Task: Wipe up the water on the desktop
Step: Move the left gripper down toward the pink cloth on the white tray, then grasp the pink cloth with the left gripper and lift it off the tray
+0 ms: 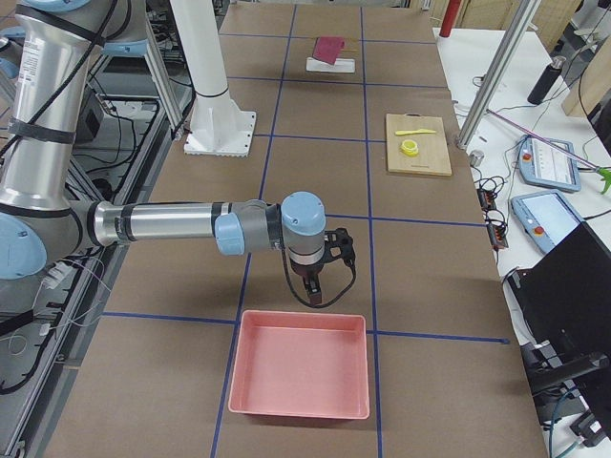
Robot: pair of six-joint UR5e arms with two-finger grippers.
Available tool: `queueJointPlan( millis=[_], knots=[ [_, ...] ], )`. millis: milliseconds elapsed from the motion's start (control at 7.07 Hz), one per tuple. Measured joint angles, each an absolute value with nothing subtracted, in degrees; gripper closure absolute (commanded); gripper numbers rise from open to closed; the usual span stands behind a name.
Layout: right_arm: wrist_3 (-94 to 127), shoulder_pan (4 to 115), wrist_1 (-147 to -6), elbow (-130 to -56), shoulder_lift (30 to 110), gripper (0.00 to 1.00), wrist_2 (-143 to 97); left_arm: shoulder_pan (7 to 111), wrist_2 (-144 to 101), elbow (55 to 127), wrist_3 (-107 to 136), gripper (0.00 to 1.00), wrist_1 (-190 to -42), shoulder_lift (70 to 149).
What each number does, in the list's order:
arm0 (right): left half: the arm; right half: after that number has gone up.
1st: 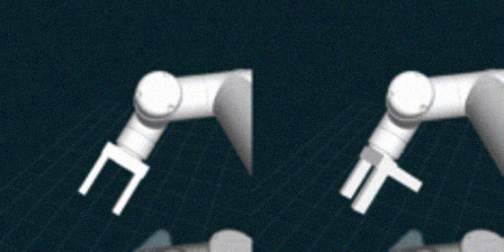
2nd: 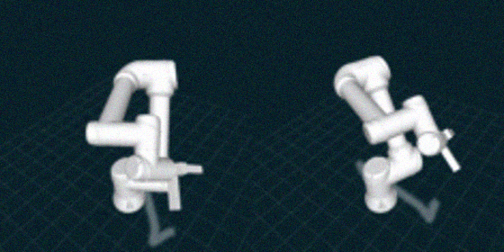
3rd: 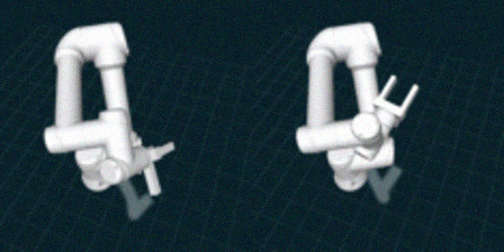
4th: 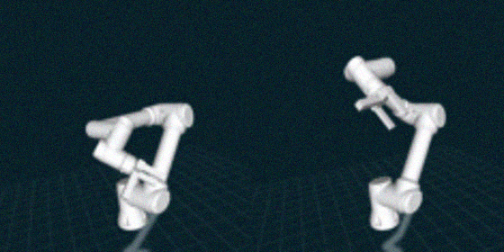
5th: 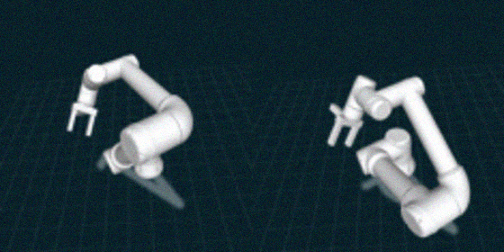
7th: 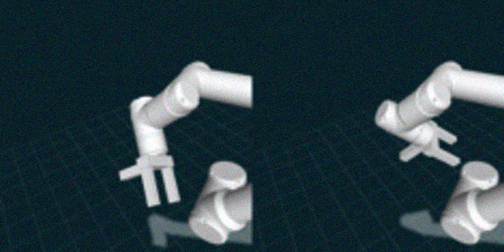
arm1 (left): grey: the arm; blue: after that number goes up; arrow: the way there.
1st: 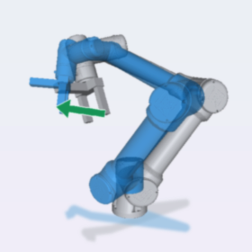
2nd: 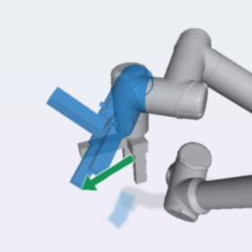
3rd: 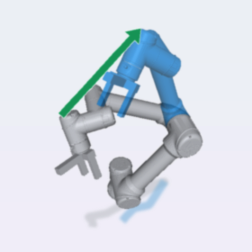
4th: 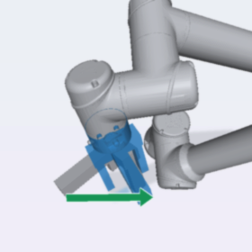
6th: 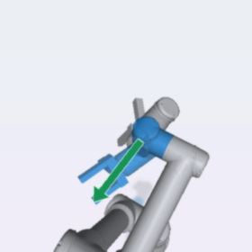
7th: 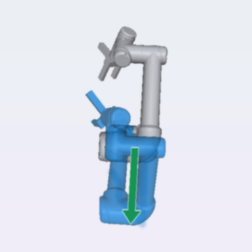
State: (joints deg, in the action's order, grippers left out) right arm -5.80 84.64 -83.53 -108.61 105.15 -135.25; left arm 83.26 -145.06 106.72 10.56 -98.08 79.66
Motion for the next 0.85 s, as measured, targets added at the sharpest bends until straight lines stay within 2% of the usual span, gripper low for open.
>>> queueJointPlan(
  millis=[565,848],
  knots=[
    [-5.8,84.6,-83.5,-108.6,105.1,0.00,-135.2,73.5,-143.1,106.8,23.5,0.03,-103.6,83.4],
    [-5.8,84.6,-83.5,-108.5,105.1,0.00,-135.2,70.6,-139.2,106.9,25.0,0.08,-103.7,84.4]
  ],
)
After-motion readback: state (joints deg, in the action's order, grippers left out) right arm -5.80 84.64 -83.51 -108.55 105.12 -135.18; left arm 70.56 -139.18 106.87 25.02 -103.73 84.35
